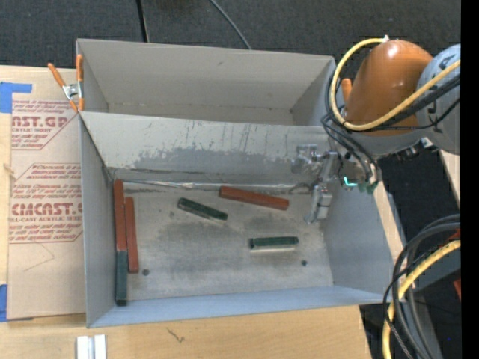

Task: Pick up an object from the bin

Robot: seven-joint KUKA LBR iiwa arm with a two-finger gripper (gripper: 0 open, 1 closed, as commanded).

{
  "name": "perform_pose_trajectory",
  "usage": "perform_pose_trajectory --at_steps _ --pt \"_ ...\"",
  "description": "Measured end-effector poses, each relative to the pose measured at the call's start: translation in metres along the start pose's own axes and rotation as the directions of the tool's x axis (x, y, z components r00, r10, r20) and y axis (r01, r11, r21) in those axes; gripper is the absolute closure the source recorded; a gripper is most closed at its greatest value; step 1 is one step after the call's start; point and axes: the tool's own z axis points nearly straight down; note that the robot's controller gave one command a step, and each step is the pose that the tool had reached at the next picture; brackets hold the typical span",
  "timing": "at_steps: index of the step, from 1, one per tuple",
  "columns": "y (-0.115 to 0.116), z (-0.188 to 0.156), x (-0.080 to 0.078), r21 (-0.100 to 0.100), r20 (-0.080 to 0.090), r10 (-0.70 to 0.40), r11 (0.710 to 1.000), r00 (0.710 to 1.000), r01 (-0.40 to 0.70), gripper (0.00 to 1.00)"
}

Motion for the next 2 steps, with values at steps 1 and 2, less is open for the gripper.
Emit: perform_pose_trajectory --at_steps 1,2 --pt "0.000 -0.004 -0.002 0.001 0.008 -0.001 1.000 1.000 0.001 0.00" --pt "-0.003 0.041 0.006 0.001 0.015 0.018 1.000 1.000 -0.018 0.00"
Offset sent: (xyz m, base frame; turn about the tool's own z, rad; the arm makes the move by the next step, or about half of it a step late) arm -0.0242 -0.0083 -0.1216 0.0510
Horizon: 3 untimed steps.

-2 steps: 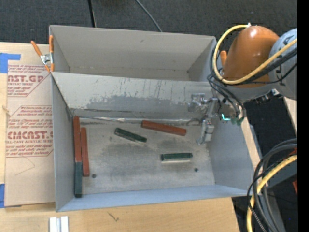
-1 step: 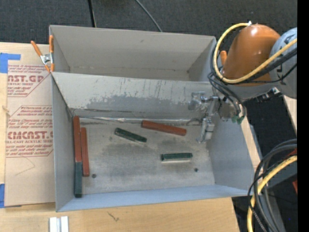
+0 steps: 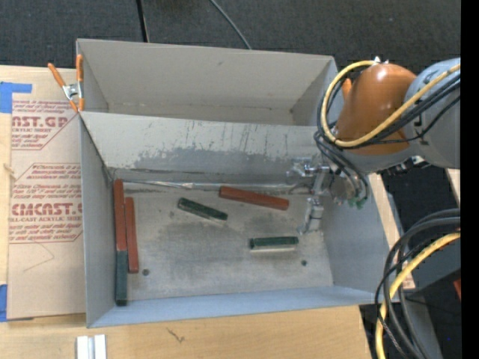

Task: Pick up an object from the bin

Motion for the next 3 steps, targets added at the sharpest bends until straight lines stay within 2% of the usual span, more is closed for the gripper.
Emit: perform_pose_trajectory --at_steps 1,2,3 --pt "0.0056 0.0800 -0.0003 -0.001 -0.010 0.100 0.995 0.995 -0.100 1.00" --pt "0.0052 0.0824 -0.0002 0.000 -0.005 0.101 0.995 0.995 -0.101 0.00" --pt "0.0049 0.0799 -0.0006 0.001 -0.008 0.100 0.995 0.995 -0.100 1.00"
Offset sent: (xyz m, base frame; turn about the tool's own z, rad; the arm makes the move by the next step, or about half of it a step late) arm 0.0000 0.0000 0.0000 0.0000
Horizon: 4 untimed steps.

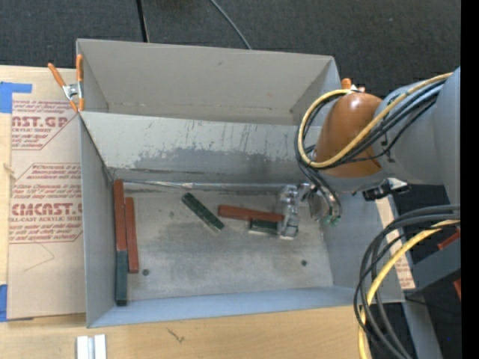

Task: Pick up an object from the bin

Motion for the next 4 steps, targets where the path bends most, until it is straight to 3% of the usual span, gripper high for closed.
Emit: perform_pose_trajectory --at_steps 1,2,3,4 --pt "0.000 0.000 0.000 0.000 0.000 0.000 1.000 1.000 0.000 1.00" --pt "0.014 -0.003 0.013 0.006 0.015 -0.156 0.988 0.988 0.156 1.00" --pt "0.059 -0.004 0.025 0.010 0.008 -0.348 0.937 0.937 0.348 1.00" --pt "0.057 -0.036 0.022 -0.004 -0.003 -0.303 0.953 0.953 0.303 1.00"
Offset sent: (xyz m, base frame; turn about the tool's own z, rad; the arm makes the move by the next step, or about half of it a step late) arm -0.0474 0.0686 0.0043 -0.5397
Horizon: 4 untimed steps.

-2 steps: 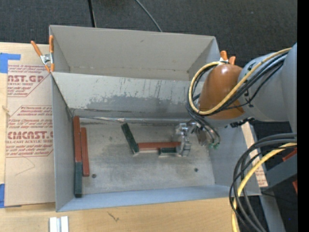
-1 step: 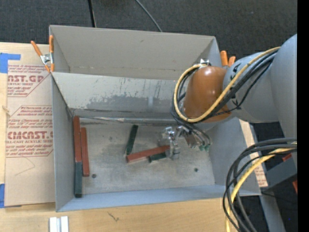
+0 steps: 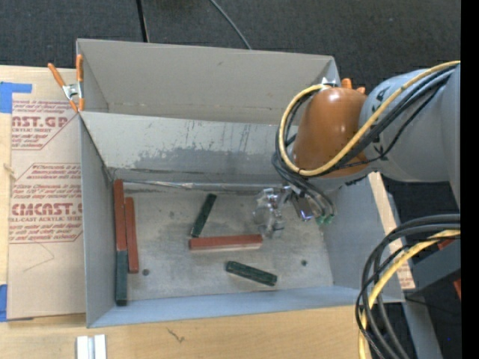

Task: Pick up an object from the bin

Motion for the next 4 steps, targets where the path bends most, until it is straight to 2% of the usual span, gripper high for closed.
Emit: perform_pose_trajectory --at_steps 1,2,3,4 --pt "-0.033 -0.057 0.037 0.004 0.002 -0.465 0.885 0.885 0.465 0.00" --pt "-0.032 -0.056 0.037 0.003 0.002 -0.464 0.886 0.886 0.464 0.00" --pt "-0.005 -0.007 0.012 0.008 0.008 -0.422 0.907 0.907 0.422 0.00" --pt "0.021 0.025 0.042 0.000 0.001 -0.450 0.893 0.893 0.450 0.00"
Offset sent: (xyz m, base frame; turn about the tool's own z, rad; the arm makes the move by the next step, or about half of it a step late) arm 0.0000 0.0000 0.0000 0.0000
